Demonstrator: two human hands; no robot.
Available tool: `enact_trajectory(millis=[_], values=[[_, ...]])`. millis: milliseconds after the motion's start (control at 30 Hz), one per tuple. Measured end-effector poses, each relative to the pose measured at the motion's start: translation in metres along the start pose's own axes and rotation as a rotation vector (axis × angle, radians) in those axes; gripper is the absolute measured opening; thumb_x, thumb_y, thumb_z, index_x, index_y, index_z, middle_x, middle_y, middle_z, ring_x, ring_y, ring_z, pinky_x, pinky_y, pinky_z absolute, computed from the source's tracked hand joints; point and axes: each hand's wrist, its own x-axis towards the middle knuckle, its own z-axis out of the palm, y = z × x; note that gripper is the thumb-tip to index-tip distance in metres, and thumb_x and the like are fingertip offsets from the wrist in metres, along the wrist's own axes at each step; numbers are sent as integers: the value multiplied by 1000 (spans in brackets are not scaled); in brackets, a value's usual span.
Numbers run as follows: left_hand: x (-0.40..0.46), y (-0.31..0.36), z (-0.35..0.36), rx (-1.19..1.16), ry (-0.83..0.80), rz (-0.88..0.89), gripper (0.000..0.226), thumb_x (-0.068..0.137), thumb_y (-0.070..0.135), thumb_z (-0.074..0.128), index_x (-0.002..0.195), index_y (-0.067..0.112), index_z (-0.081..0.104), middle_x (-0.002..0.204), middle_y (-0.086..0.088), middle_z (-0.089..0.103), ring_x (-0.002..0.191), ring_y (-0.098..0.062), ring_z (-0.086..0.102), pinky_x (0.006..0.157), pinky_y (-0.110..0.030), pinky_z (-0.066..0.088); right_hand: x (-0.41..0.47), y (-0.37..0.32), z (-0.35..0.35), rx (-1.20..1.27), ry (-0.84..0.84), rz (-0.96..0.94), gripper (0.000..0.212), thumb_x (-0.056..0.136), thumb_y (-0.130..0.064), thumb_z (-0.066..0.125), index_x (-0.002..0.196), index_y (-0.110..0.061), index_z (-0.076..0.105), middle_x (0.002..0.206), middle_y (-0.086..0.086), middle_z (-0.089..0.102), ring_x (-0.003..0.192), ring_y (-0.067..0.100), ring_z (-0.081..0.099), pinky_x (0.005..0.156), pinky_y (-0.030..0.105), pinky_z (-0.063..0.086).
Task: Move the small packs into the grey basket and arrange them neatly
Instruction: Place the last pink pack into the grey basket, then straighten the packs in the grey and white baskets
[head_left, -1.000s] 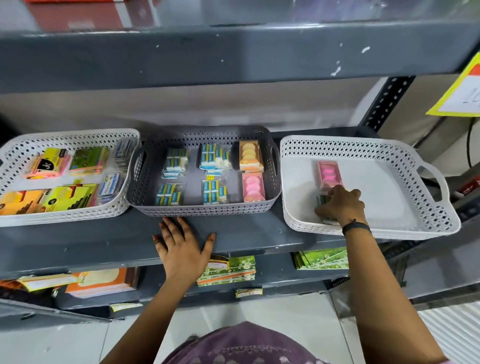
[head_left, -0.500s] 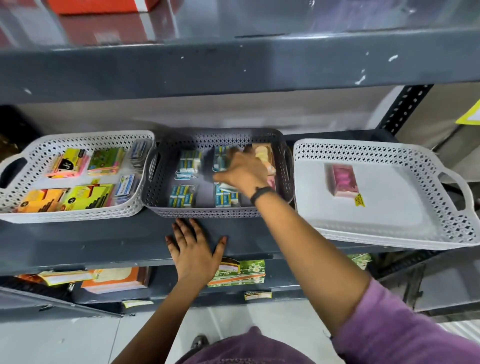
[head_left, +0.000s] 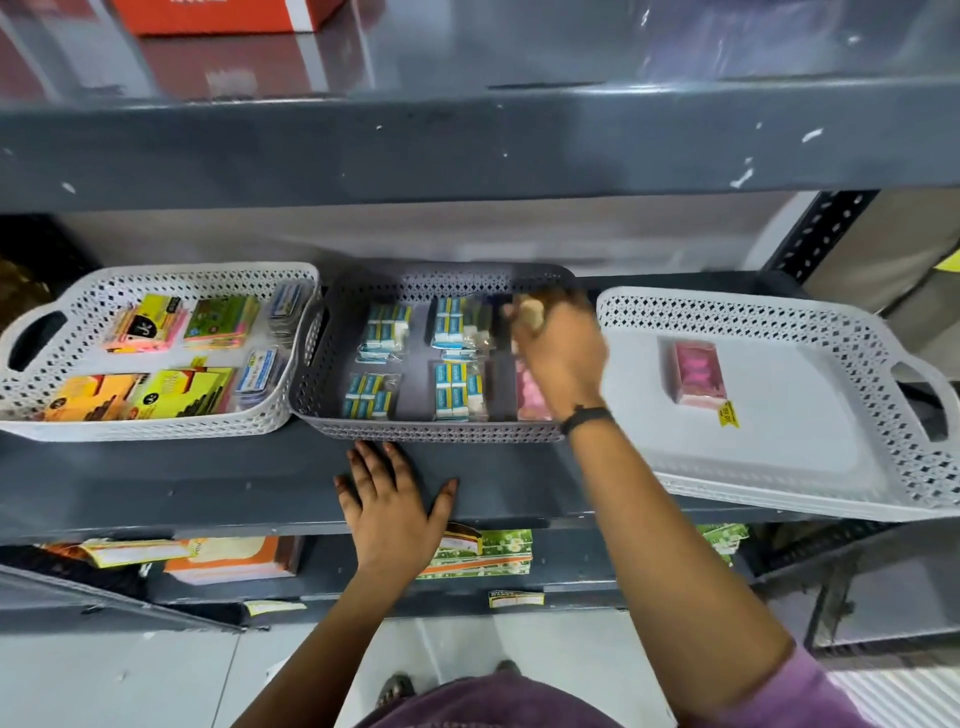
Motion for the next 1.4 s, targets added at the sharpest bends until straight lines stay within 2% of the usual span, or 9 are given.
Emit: enact_trajectory(millis=[133, 300, 733, 900, 1000, 1067, 1133, 1233, 1400], values=[[0, 0, 0, 8, 2, -2, 106, 67, 75, -3, 147, 5, 4, 155, -27, 2, 145, -38, -1, 115, -54, 0, 17, 79, -49, -125, 217, 252, 37, 87, -36, 56, 113, -11, 61, 119, 20, 59, 113, 38, 53, 81, 41, 48], [0, 1, 0, 11, 3, -1, 107, 67, 75, -3, 147, 4, 5, 155, -27, 3, 144, -38, 1, 115, -54, 1, 15, 152, -64, -225, -193, 641, 60, 80, -37, 67, 126, -4, 48, 131, 24, 52, 123, 41, 47, 100, 49, 39], [-1, 1, -4, 20, -21, -15, 105, 70, 75, 0, 147, 4, 3, 155, -27, 3, 145, -38, 1, 115, -54, 2, -5, 64, -76, -85, 151, 394, 45, 69, -53, 62, 88, -12, 68, 94, 16, 73, 90, 35, 68, 70, 32, 44], [-2, 3, -8, 18, -67, -9, 94, 84, 70, 20, 147, 5, -2, 155, -26, -3, 145, -37, -4, 115, -53, -1, -32, 18, -35, -180, -32, 125, 32, 71, -50, 68, 89, -24, 64, 81, 0, 65, 74, 19, 59, 88, 39, 37], [-1, 4, -31, 52, -240, -7, 91, 86, 65, 29, 147, 5, -2, 155, -26, -6, 145, -37, -3, 116, -51, 4, -41, 14, -6, -401, -188, 59, 28, 79, -40, 65, 97, -19, 66, 100, 6, 66, 85, 22, 67, 96, 41, 33], [3, 4, -64, 62, -386, -13, 79, 87, 61, 37, 140, 2, 28, 150, -28, 25, 139, -38, 26, 109, -45, 29, -40, 14, 0, -459, -245, 45, 36, 77, -43, 68, 101, -16, 67, 106, 8, 67, 90, 24, 68, 97, 39, 33], [7, 7, -100, -44, -232, 56, 50, 89, 52, 41, 110, 11, 61, 115, -21, 64, 108, -36, 59, 81, -37, 47, -32, 13, -3, -462, -286, 45, 42, 75, -50, 68, 100, -16, 67, 105, 7, 70, 95, 24, 68, 91, 34, 37], [16, 32, -134, -406, 180, 252, 34, 89, 37, 43, 87, 12, 66, 77, -16, 69, 73, -35, 65, 60, -35, 48, -21, 12, -14, -309, -320, 88, 34, 82, -37, 63, 103, -11, 68, 107, 13, 71, 98, 31, 67, 76, 31, 43], [56, 99, -125, -971, -310, 112, 36, 96, 37, 39, 103, 9, 60, 108, -29, 62, 105, -37, 60, 99, -53, 44, -12, 16, -20, 6, -412, 200, 29, 90, -19, 52, 106, -2, 68, 109, 22, 70, 100, 36, 65, 73, 29, 44]])
